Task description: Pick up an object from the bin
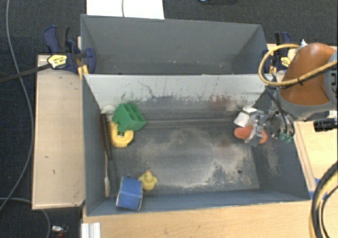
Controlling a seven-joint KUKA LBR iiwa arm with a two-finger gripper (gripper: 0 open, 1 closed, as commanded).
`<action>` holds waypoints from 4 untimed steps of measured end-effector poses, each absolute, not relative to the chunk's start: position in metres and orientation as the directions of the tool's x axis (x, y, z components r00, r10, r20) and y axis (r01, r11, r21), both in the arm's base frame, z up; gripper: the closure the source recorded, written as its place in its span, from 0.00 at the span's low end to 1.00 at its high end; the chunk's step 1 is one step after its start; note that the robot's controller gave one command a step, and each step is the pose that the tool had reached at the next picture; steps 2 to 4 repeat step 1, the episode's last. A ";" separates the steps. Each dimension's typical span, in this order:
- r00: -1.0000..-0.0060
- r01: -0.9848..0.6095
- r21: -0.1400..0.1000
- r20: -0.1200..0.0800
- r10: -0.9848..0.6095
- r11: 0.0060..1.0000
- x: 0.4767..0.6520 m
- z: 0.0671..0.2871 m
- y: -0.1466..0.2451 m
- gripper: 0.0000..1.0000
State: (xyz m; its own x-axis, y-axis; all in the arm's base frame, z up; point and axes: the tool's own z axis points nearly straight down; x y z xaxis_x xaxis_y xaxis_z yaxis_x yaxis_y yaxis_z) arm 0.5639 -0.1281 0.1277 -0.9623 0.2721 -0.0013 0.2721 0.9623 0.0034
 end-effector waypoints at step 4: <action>-0.924 0.381 0.004 -0.005 0.381 0.924 0.541 0.187 -0.131 1.00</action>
Offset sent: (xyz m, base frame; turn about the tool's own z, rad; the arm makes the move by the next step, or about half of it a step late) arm -0.0214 0.0073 0.2515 -0.0559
